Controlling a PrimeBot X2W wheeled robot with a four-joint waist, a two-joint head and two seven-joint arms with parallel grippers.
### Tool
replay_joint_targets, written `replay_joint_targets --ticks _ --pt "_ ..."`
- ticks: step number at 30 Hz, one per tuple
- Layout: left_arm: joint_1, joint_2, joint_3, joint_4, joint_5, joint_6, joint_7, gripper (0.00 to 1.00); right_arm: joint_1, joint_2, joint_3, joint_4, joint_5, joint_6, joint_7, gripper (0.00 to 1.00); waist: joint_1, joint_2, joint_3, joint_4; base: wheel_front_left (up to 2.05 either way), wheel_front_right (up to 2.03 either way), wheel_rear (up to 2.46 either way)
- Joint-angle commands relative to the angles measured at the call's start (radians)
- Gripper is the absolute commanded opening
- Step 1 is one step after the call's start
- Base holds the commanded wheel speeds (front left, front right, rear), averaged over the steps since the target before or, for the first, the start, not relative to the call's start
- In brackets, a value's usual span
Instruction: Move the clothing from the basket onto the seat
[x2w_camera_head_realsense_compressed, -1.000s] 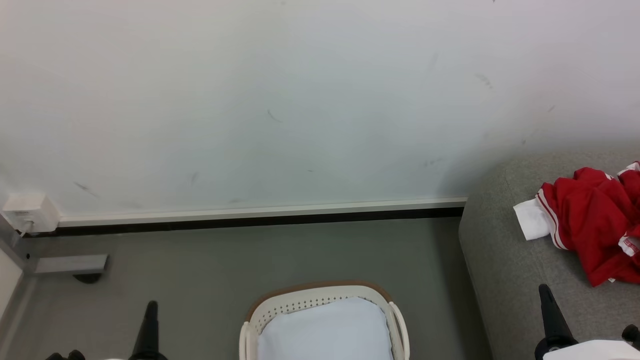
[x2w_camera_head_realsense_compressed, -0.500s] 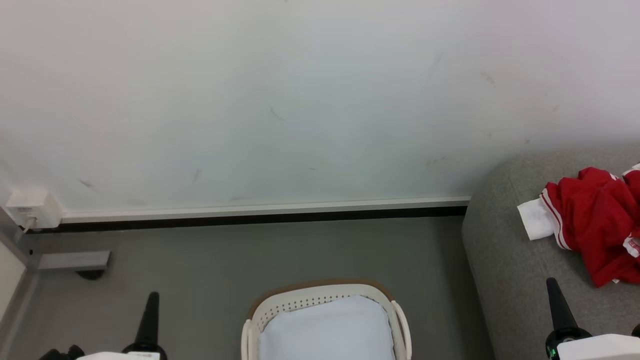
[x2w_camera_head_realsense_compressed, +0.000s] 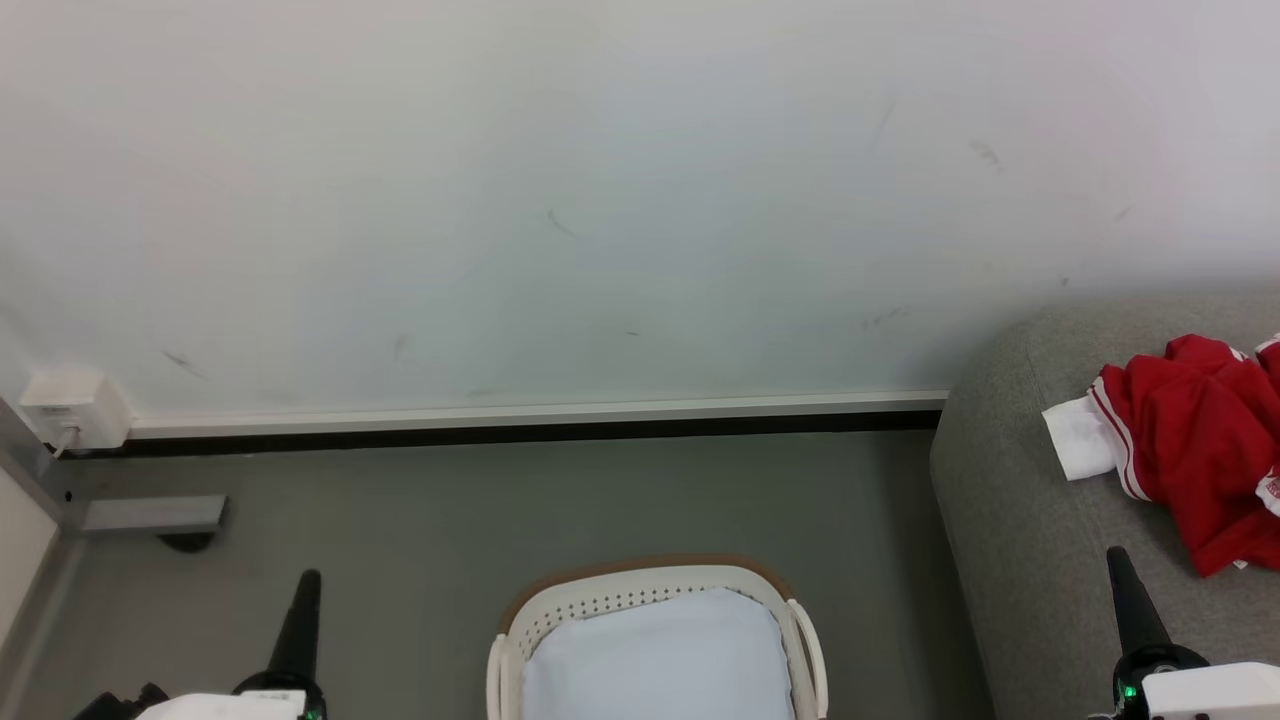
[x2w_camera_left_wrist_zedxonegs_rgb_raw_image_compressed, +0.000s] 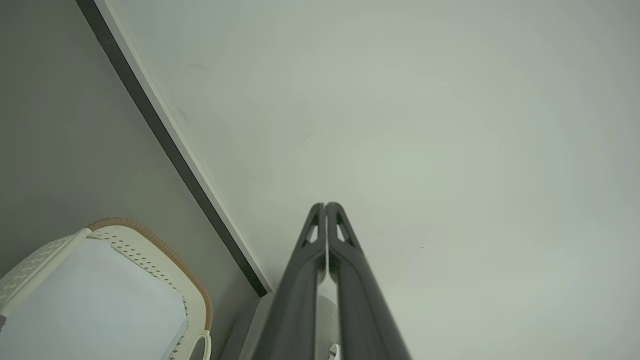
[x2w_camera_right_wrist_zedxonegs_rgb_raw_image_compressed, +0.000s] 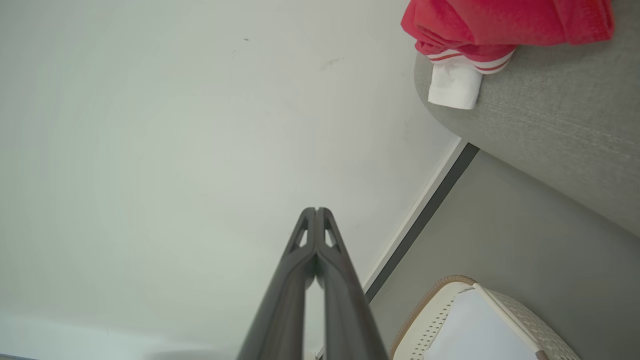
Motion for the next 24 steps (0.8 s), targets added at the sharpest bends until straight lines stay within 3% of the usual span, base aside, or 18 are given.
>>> replay_joint_targets --ticks 1,24 --pt "-0.02 0.009 0.002 -0.008 -0.025 -0.005 0.006 0.0 -0.016 -0.002 -0.008 -0.011 0.018 -0.001 0.005 0.0 -0.0001 -0.0001 0.0 0.001 0.0 0.0 0.0" --pt "-0.042 0.01 0.004 -0.008 -0.203 -0.009 0.053 0.0 -0.023 0.009 -0.056 -0.027 0.165 -0.002 0.053 0.0 -0.0001 -0.0001 0.01 0.015 0.0 0.0 0.0"
